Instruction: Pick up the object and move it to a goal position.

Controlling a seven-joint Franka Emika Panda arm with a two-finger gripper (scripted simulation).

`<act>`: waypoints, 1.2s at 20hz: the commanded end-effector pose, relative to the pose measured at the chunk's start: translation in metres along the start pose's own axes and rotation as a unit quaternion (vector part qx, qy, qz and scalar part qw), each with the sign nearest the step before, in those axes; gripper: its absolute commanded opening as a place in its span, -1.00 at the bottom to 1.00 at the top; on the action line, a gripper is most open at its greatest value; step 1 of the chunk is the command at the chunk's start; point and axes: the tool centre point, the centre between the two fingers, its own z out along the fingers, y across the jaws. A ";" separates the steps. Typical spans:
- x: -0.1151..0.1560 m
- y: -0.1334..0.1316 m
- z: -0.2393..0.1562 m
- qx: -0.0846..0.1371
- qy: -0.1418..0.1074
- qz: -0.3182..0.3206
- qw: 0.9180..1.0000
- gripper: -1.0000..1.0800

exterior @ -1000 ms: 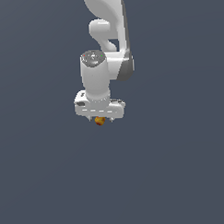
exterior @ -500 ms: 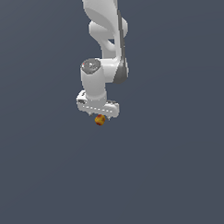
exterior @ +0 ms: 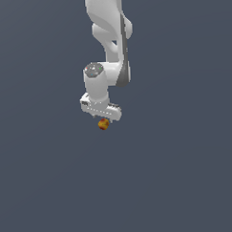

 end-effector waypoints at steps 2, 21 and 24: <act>0.000 0.000 0.000 0.000 0.000 0.000 1.000 0.92; -0.002 0.001 0.051 0.000 0.000 0.002 1.000 -1.00; -0.002 0.001 0.051 0.000 0.000 0.002 1.000 -1.00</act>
